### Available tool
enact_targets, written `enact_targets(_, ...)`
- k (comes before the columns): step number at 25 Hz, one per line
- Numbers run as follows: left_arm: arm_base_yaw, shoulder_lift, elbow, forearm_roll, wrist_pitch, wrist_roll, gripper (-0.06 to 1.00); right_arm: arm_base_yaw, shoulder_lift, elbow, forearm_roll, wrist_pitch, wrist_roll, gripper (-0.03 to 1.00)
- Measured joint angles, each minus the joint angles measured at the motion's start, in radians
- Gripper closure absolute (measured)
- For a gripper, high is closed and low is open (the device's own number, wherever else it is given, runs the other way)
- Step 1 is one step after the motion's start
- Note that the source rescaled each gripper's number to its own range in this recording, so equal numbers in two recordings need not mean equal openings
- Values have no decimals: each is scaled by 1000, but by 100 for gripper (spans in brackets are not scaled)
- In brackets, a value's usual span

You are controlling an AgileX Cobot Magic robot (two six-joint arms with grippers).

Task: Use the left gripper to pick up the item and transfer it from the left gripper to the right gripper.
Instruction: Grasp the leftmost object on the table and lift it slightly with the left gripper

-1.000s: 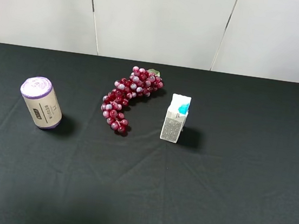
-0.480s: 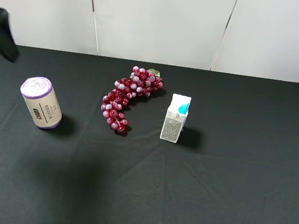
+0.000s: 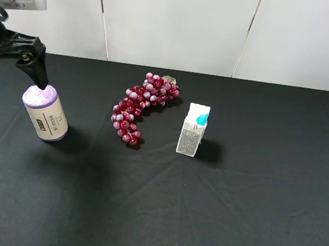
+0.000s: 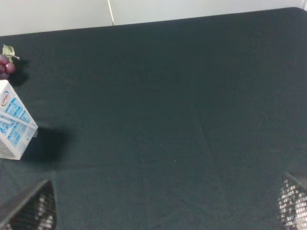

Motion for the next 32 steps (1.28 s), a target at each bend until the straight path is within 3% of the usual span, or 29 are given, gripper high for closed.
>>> enact_targets(12, -79, 167, 0, 2, -107, -3, -5, 0, 0, 0, 0, 0, 0, -3)
enact_targets(26, -82, 261, 0, 46, -183, -4, -5, 0, 0, 0, 0, 1, 0, -3)
enact_targets(29, -82, 262, 0, 46, -191, -4, 3, 0, 0, 0, 0, 0, 0, -3)
enact_targets(32, -82, 262, 0, 46, -193, -4, 21, 0, 0, 0, 0, 0, 0, -3)
